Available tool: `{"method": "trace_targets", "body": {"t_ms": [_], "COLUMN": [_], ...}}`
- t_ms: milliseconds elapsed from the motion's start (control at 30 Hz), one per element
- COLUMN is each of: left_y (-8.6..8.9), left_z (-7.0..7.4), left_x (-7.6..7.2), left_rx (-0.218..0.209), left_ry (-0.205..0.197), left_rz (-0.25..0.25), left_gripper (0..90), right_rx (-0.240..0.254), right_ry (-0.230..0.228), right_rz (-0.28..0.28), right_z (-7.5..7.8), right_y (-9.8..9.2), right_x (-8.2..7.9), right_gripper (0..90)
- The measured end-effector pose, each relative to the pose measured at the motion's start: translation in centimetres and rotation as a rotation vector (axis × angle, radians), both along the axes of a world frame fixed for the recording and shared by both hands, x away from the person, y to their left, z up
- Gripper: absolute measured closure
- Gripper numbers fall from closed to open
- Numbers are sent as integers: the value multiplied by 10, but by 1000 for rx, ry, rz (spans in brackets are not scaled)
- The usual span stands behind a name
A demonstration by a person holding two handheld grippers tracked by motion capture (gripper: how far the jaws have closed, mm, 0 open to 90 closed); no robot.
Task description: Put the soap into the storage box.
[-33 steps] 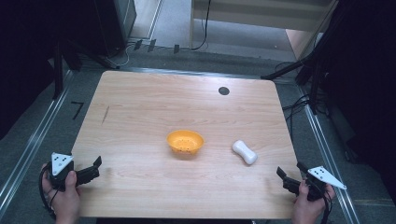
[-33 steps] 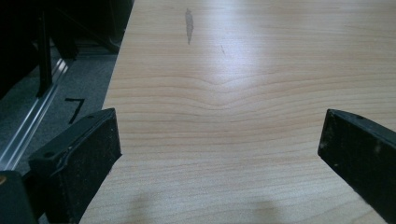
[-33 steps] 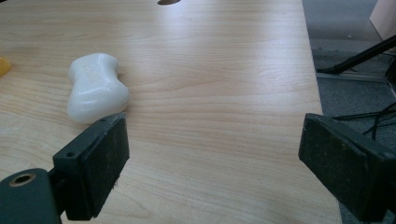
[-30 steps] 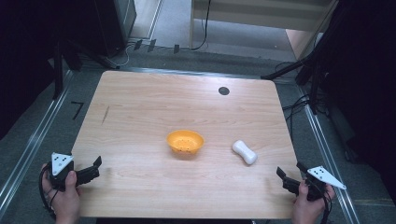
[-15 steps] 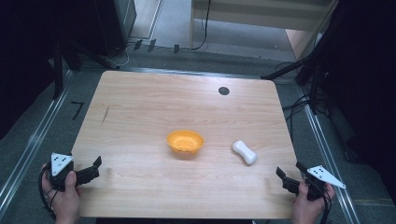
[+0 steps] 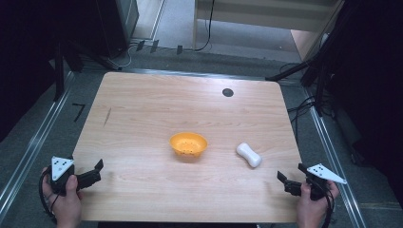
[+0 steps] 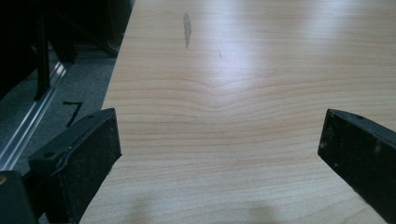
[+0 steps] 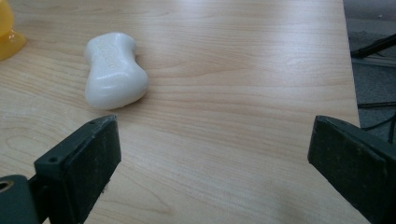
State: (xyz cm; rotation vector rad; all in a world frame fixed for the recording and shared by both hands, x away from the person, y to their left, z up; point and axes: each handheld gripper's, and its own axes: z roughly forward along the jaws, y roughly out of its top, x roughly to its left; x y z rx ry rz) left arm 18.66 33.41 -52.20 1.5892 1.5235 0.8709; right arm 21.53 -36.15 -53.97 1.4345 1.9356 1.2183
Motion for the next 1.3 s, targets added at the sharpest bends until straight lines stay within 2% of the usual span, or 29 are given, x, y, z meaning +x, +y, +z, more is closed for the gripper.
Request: {"method": "trace_targets", "body": {"t_ms": [167, 200, 267, 500, 633, 700, 733, 1067, 1300], "left_y": [-1, -1, -1, -1, -1, -1, -1, -1, 0], "left_z": [0, 0, 0, 0, 0, 0, 0, 0, 0], "left_x": [0, 0, 0, 0, 0, 0, 0, 0, 1], "left_rx": [10, 10, 11, 13, 12, 12, 11, 10, 8], "left_ry": [2, 2, 2, 2, 3, 3, 4, 4, 4], "left_rz": [-5, -5, -4, -5, -7, -7, -8, -9, -9], "left_gripper": [0, 0, 0, 0, 0, 0, 0, 0, 0], "right_rx": [-63, -63, -96, -111, -140, -140, -156, -188, -204], "right_ry": [41, 41, 80, 138, 190, 196, 218, 305, 326], "right_rz": [20, 20, 32, 61, 78, 80, 88, 112, 117], "right_z": [7, 7, 9, 12, 18, 19, 21, 25, 28], "right_y": [8, 8, 12, 17, 23, 24, 26, 38, 45], "right_x": [7, 7, 12, 23, 32, 33, 37, 53, 60], "right_gripper": [31, 31, 25, 25, 25, 25, 25, 25, 25]}}
